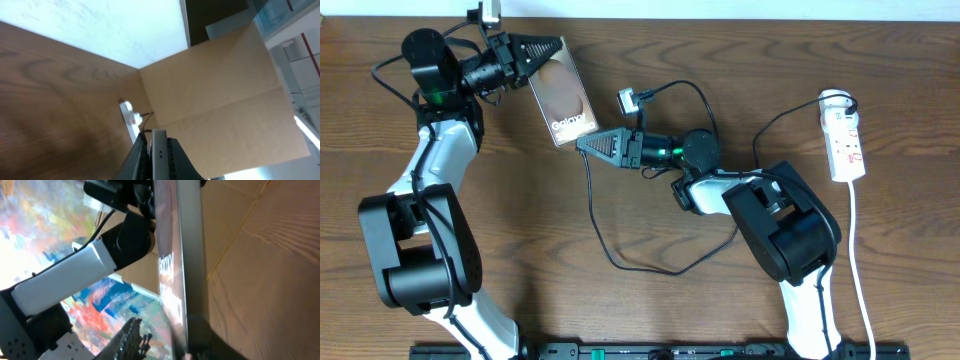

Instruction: Plug charger to phone and switch on socket

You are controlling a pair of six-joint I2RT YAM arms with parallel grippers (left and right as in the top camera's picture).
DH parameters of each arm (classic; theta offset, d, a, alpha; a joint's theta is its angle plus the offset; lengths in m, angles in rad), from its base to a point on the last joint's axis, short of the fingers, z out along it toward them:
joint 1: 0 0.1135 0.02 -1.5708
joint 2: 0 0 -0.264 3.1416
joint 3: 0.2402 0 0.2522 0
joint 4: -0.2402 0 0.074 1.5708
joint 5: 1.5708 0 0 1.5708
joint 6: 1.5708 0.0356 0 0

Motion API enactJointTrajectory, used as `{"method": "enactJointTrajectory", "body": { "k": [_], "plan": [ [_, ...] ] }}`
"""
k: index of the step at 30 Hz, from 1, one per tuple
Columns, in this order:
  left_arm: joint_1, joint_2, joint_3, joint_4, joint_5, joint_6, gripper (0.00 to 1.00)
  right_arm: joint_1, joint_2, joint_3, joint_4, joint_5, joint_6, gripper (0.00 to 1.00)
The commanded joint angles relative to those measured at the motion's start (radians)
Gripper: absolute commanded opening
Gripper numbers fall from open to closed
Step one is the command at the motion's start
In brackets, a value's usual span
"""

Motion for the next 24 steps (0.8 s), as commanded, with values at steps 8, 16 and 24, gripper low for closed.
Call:
{"method": "enactJointTrajectory", "body": {
  "k": [8, 16, 24],
  "plan": [
    [-0.02, -0.015, 0.014, -0.001, 0.091, -0.03, 0.07, -0.03, 0.003, 0.014, 0.038, 0.117, 0.013, 0.71],
    [-0.005, -0.015, 0.014, -0.002, 0.091, -0.03, 0.07, -0.031, 0.003, 0.014, 0.038, 0.117, 0.013, 0.99],
    [0.064, -0.015, 0.014, -0.002, 0.103, -0.031, 0.07, -0.031, 0.003, 0.014, 0.035, 0.11, 0.013, 0.99]
  ]
}}
